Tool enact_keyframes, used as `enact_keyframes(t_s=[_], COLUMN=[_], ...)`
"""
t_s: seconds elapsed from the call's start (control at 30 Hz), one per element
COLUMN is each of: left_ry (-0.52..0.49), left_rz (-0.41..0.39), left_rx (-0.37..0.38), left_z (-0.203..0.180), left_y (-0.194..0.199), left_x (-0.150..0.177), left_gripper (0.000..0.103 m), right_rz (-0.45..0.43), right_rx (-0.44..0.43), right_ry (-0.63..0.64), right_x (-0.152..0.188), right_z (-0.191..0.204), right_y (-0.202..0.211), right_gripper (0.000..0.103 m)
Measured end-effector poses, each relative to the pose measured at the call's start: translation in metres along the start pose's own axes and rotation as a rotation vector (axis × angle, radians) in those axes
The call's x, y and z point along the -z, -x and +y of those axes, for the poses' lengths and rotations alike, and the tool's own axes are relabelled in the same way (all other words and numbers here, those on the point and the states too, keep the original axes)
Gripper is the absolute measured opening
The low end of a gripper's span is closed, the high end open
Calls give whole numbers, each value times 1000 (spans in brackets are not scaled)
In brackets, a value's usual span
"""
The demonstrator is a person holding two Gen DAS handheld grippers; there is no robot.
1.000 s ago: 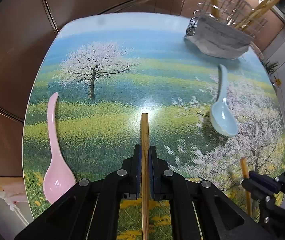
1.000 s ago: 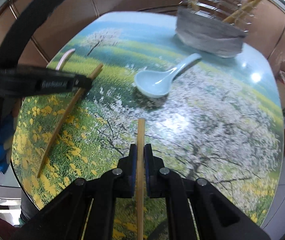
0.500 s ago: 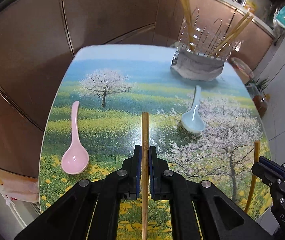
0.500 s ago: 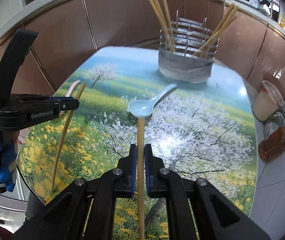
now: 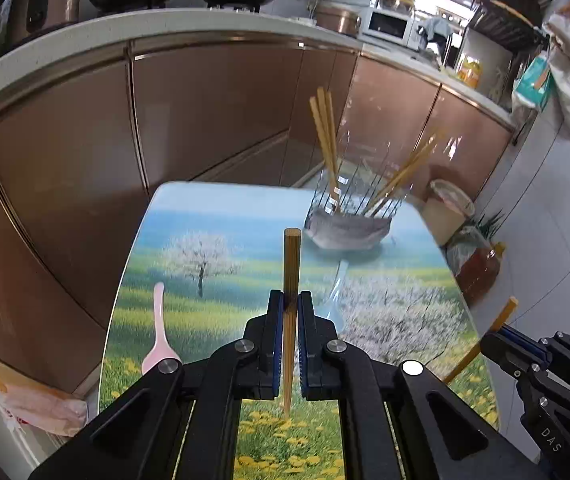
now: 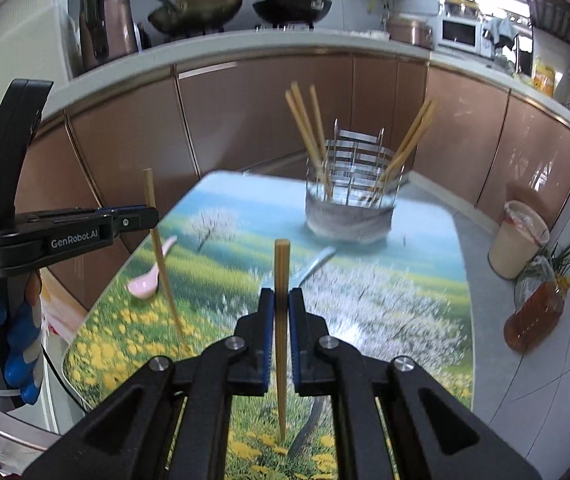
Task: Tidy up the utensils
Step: 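Lift both held chopsticks upright and carry them over the wire holder, then lower the left tool's chopstick into the holder and open it while the right tool releases its own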
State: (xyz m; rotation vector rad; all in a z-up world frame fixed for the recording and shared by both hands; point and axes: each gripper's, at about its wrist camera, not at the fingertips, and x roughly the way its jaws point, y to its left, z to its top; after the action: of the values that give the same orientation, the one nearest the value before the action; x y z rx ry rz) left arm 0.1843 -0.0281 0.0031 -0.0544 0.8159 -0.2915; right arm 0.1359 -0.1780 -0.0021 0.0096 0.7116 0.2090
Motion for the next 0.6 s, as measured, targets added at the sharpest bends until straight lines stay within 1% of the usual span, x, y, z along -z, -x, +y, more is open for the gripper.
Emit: enact_keyframes(t_s=[0.1,0.3,0.37,0.47,0.57,0.6], left_ry=[4,11,21,21,27,28], left_rz=[-36,-92,-102,-122,-143,-148], left_rx=[8,39,60,72,96,101], left_z=[-2,-8,-10,-17,-24,-27], left_y=[8,16,15,12,7,5], left_x=[-16,-62,-81,-104,-135,-140], left_gripper=[6,6,6,6,6,6], right_rz=[-40,-92,-109,-134,-169,-178], right_rx=[9,27,34,47,61,64], right_ry=[2,11,14,21,23,24], right_x=[-18,-59,-76,-103,-137,-144], right_z=[-4,-16,-22,-32,-44,-47], right_y=[10,19,21,21,21,21], right_gripper=[6,6,6,6,6,6])
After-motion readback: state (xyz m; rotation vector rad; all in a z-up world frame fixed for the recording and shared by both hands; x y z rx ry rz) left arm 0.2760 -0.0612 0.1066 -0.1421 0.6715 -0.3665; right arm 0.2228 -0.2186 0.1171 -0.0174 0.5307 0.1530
